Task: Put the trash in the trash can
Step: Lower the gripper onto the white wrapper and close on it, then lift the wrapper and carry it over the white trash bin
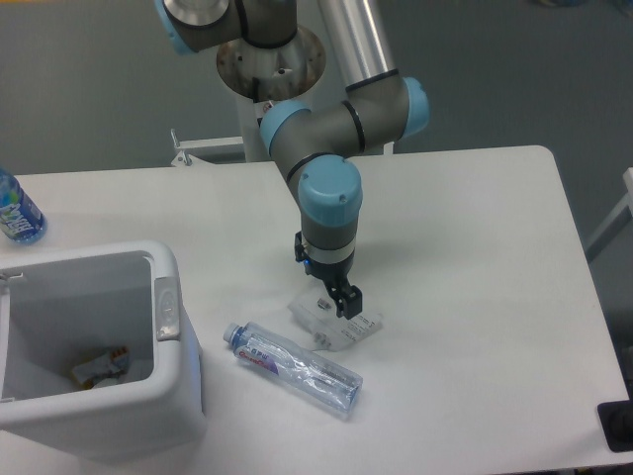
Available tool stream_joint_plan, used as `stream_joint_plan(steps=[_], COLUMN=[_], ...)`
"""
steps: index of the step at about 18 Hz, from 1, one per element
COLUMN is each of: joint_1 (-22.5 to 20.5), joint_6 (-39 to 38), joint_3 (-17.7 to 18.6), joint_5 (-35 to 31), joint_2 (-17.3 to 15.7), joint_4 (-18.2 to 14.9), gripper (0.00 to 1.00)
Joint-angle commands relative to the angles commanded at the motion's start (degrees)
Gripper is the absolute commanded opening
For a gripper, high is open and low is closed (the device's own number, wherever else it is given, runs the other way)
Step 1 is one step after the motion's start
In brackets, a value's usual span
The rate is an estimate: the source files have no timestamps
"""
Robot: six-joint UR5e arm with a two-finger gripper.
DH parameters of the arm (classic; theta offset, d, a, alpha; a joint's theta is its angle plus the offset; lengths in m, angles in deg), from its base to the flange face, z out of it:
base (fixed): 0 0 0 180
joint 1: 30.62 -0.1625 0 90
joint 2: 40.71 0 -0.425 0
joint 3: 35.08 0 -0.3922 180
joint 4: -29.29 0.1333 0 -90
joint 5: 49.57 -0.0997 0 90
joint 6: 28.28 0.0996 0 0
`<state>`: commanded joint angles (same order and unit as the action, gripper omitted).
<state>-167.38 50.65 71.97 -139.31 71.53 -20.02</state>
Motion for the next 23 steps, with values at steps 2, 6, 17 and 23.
stream_joint_plan(steps=[2,6,17,23], joint_1=[0.0,0.0,-2.28,-6.23], joint_6=[-1.76,-3.08,-2.2,-3.6], joint_3=[-0.26,-0.97,-2.11,-6.93], joint_5=[0.0,-0.35,-0.09,11.22], joint_2=[-0.09,-0.17,-5.0,-10.63], joint_4=[0.7,0.79,0.0,-0.44], gripper=[0.53,0.19,0.02,0.04])
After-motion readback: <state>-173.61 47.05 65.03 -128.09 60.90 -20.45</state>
